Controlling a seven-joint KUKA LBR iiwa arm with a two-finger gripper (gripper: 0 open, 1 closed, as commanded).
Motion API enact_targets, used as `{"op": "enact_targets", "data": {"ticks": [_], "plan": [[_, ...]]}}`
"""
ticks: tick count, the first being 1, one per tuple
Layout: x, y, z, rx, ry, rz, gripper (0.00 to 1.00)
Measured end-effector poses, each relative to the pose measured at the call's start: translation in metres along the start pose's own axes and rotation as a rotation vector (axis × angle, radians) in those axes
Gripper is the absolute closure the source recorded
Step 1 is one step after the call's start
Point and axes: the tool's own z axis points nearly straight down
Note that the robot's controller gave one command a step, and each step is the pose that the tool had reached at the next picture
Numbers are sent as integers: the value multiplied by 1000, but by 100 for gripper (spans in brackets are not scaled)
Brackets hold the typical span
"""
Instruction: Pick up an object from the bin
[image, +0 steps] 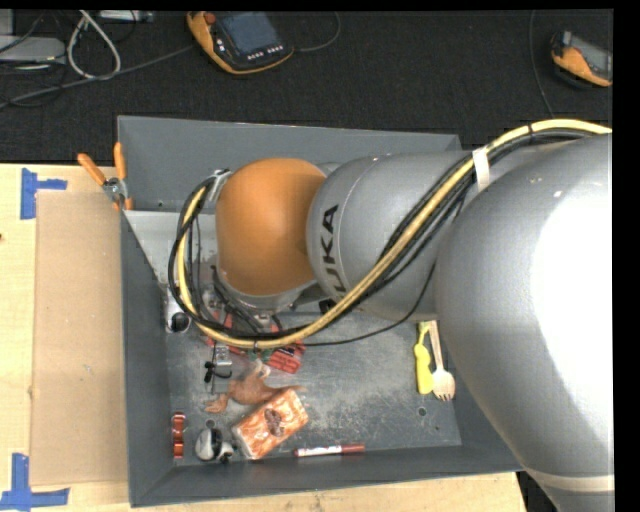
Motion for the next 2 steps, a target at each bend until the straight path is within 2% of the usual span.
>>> {"op": "enact_targets", "data": {"ticks": [1,2], "plan": [[0,0,0,0,0,0,0],[23,-43,50,-2,-4,-230,0]]}}
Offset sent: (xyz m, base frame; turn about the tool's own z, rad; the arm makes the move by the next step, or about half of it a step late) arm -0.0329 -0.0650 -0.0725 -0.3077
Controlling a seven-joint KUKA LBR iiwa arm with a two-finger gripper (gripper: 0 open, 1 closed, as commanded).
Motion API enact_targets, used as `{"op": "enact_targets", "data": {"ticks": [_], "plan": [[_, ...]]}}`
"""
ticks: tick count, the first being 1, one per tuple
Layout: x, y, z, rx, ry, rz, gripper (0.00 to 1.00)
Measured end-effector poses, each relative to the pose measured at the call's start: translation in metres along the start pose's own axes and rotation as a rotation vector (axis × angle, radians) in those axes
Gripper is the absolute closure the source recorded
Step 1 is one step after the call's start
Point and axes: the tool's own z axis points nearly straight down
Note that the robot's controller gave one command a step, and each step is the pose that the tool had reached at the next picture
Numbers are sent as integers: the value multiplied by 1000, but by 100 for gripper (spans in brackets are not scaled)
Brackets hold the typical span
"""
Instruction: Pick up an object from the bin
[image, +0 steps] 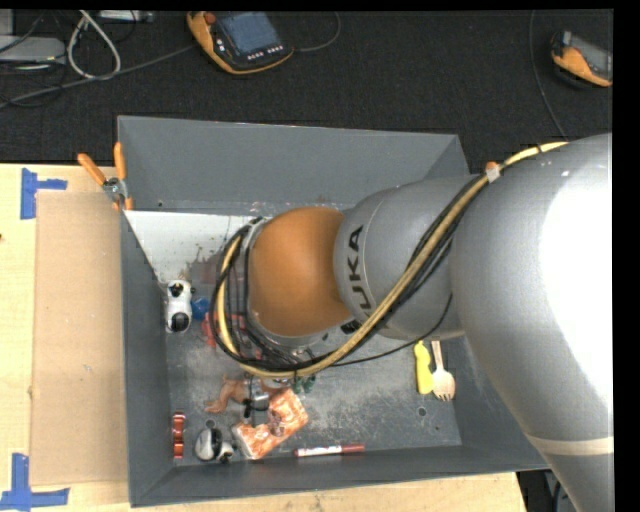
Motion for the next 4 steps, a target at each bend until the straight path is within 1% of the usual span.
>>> {"op": "enact_targets", "data": {"ticks": [1,2,3,4], "plan": [[-2,-12,24,1,2,-117,100],[-2,-12,24,1,2,-116,100],[4,-11,-33,1,8,-127,100],[5,-16,-87,1,9,-123,100]]}}
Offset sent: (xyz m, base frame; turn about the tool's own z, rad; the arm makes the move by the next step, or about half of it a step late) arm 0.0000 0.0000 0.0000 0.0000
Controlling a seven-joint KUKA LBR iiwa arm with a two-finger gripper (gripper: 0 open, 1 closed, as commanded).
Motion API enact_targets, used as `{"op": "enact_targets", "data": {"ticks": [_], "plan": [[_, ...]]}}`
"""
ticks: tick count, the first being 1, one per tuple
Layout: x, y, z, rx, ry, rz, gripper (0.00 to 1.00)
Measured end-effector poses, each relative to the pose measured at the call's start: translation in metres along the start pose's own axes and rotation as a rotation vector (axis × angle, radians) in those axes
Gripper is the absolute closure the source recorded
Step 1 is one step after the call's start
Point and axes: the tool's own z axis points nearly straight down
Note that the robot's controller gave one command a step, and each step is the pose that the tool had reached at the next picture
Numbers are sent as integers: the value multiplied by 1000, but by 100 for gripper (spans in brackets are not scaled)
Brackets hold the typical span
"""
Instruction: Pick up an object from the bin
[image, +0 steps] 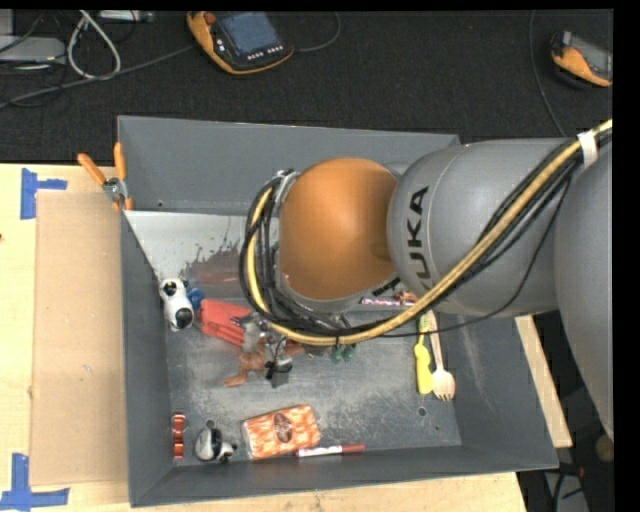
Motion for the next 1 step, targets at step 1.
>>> {"op": "enact_targets", "data": {"ticks": [1], "plan": [[2,-1,-12,0,8,1,100]]}}
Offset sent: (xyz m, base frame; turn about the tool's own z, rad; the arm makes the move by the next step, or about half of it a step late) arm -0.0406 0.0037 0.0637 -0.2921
